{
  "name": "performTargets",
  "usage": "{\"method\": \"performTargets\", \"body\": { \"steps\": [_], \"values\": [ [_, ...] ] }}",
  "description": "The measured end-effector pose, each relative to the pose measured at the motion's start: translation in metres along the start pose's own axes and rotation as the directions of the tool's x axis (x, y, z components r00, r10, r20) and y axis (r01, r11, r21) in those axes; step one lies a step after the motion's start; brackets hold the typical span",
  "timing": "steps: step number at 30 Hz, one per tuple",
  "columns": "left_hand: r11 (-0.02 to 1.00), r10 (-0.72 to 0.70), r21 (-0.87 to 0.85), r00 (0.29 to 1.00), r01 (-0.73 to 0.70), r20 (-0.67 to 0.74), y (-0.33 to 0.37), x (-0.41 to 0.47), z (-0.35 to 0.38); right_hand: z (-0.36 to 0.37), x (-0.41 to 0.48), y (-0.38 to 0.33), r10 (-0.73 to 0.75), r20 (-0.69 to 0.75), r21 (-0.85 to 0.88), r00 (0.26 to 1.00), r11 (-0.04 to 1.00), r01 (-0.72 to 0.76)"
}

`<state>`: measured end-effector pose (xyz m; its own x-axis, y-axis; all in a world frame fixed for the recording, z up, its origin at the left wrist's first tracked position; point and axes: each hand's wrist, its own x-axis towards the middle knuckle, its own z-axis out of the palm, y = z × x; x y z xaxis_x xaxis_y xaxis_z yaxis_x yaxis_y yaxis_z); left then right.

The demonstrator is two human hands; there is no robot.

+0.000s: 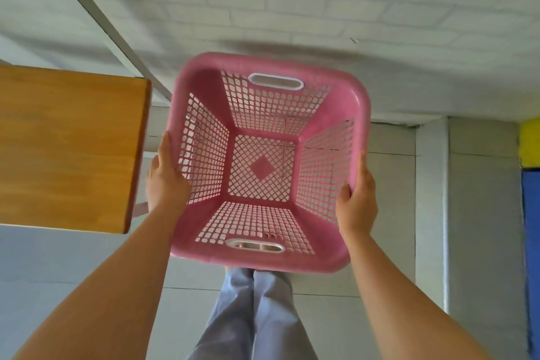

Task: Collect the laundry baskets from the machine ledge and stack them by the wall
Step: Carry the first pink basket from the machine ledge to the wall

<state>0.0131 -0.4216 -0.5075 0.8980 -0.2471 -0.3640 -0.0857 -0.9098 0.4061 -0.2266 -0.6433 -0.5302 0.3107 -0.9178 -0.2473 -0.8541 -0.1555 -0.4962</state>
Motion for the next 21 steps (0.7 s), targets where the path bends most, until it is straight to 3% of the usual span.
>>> {"method": "performTargets", "body": {
  "steps": [14,21],
  "values": [
    [0.995,-0.069,-0.071,0.998,0.069,0.001,-0.028,0.053,0.045,0.061,0.049,0.0,-0.092,0.034,-0.015,0.995,0.996,0.093],
    [0.997,-0.078,-0.02,0.997,0.079,0.007,-0.032,0.062,0.051,0.063,0.048,-0.002,-0.135,0.054,-0.098,0.989,0.985,0.14]
  ]
}}
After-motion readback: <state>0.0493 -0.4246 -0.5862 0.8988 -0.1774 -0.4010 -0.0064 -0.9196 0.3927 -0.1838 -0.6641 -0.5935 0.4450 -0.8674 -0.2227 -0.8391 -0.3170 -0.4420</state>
